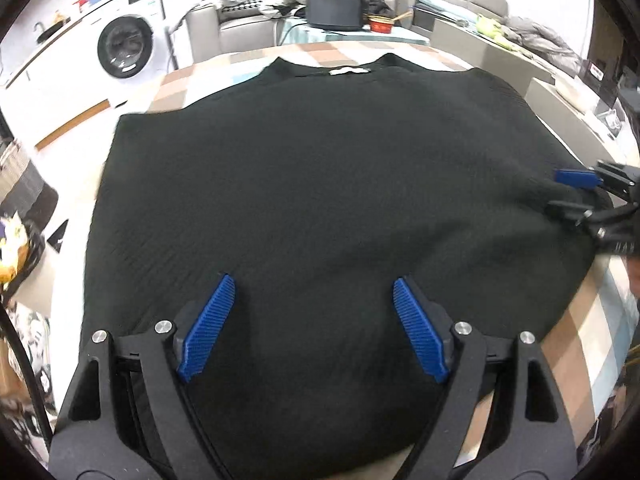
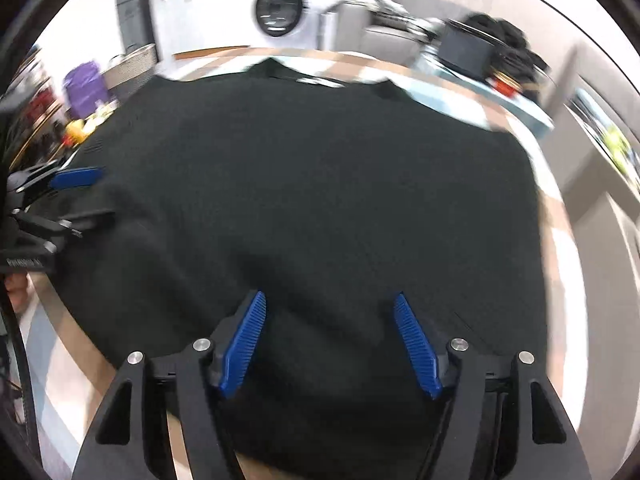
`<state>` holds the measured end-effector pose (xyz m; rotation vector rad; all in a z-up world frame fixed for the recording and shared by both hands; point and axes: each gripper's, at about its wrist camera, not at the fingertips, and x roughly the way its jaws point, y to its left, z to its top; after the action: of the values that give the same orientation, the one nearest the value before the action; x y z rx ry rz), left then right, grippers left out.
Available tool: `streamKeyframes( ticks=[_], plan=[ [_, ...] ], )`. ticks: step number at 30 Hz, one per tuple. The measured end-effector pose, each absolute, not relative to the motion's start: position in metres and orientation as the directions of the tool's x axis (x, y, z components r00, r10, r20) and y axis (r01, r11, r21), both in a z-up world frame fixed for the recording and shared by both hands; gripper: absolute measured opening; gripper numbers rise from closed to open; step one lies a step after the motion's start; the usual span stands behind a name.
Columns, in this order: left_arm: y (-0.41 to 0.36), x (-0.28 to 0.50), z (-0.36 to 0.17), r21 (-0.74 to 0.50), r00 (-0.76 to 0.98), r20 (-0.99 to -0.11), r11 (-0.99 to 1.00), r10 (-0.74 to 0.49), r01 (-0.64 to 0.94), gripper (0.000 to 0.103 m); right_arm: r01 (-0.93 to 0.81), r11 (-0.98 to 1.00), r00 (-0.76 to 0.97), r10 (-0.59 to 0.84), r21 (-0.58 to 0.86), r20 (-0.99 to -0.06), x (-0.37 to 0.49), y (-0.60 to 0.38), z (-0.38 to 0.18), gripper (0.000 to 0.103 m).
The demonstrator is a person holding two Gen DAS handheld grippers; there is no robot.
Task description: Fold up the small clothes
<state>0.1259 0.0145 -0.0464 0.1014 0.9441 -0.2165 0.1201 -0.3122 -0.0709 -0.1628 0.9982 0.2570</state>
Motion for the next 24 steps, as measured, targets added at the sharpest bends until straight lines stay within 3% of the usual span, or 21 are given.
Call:
streamKeyframes(
  ticks=[4, 10, 14, 16, 24],
  plan=[
    [0.028, 0.114, -0.041, -0.059, 0.57, -0.805, 0.978, -0.166, 0.201, 0.08, -0.221, 0.975, 0.537, 0.112, -0.011, -0.836, 0.108, -0.326, -0.061, 0.068],
    [-0.01, 0.124, -0.041, -0.087, 0.553, -0.797, 0.952, -0.243, 0.293, 0.08, -0.368, 0.927, 0.523, 0.277, 0.08, -0.806, 0.116, -0.266, -0.053, 0.068],
    [-0.016, 0.117, -0.046, -0.009, 0.563, -0.801, 0.945, -0.203, 0.328, 0.081, -0.474, 0.879, 0.524, 0.234, -0.052, -0.819, 0.121, -0.232, -0.068, 0.069],
    [-0.005, 0.11, -0.046, -0.008, 0.56, -0.805, 0.948, -0.195, 0.318, 0.081, -0.495, 0.868, 0.508, 0.253, -0.039, -0.823, 0.115, -0.242, -0.069, 0.069],
    [0.069, 0.067, -0.038, -0.049, 0.578, -0.805, 0.986, -0.132, 0.158, 0.081, -0.337, 0.939, 0.474, 0.232, 0.069, -0.849, 0.079, -0.336, -0.068, 0.069]
  ],
)
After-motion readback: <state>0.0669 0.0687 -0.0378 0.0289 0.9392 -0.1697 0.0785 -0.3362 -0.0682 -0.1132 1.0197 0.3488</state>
